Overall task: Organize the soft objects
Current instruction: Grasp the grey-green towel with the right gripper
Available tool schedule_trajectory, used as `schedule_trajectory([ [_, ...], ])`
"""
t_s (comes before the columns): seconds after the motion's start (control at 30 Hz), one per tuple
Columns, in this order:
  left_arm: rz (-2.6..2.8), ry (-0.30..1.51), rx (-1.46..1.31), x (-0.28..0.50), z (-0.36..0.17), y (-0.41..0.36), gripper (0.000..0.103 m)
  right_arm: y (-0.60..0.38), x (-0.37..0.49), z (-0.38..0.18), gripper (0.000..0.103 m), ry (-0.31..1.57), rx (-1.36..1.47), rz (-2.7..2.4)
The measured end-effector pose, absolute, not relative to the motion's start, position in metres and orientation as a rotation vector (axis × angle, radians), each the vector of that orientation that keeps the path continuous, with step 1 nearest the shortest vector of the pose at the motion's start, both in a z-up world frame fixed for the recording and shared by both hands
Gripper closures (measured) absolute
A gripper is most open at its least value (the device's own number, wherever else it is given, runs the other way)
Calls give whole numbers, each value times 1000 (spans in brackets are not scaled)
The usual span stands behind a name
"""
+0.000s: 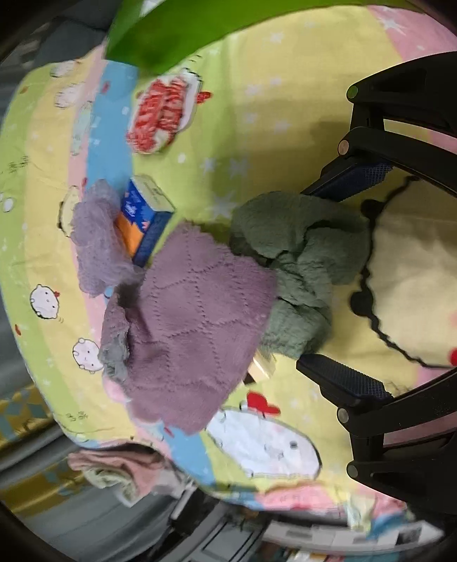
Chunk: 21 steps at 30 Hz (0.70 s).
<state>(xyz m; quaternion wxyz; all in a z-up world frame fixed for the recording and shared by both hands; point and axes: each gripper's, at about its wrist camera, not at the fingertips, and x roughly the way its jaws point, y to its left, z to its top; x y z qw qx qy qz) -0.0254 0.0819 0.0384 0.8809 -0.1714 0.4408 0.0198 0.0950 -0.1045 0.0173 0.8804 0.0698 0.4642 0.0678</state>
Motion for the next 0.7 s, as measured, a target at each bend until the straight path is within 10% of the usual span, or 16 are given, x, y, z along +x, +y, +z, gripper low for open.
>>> schedule_trajectory([
  [0.23, 44, 905, -343, -28, 42, 83, 15, -111, 88, 21, 77, 928, 121, 128],
  [0.7, 18, 904, -352, -28, 42, 72, 15, -106, 15, 47, 80, 1021, 151, 414],
])
